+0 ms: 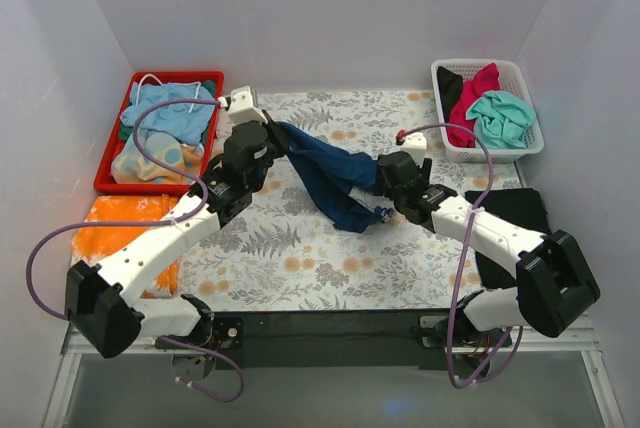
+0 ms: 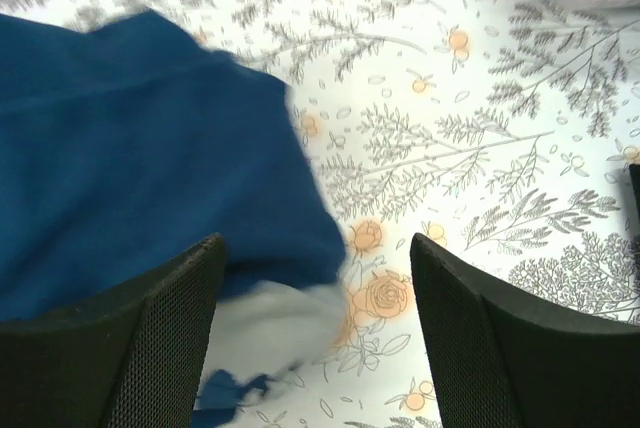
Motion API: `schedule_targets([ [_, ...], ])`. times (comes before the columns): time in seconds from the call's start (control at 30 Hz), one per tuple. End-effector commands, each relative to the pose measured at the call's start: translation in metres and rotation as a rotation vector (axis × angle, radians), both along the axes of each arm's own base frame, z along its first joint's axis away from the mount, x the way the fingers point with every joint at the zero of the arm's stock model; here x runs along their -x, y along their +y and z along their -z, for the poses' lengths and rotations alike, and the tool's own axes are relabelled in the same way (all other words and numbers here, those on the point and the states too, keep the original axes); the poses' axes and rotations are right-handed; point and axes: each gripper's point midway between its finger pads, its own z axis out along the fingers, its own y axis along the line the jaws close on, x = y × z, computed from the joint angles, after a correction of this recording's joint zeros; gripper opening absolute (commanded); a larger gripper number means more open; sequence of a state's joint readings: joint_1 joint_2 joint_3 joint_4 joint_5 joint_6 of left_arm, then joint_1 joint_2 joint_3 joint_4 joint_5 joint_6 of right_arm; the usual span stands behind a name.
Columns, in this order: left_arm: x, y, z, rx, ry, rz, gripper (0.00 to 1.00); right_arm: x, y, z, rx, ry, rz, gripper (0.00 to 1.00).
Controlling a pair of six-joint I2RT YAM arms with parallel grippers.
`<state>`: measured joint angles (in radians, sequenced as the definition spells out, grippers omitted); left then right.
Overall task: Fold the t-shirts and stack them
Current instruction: Flatten out the tshirt
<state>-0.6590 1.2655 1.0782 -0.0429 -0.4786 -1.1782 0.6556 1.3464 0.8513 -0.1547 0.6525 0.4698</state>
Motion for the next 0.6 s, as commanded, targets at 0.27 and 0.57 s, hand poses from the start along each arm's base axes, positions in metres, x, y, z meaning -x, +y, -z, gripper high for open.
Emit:
schedule_targets([
  [0.27, 0.055, 0.114, -0.075, -0.028, -0.131, -0.349, 0.0, 0.01, 0.048, 0.055, -0.112, 0.087, -0.234, 0.72],
  [0.57, 0.063, 0.117, -0.065, -0.053, -0.085, -0.34, 0.0, 0.014, 0.127, 0.048, -0.373, 0.052, -0.541, 0.68],
])
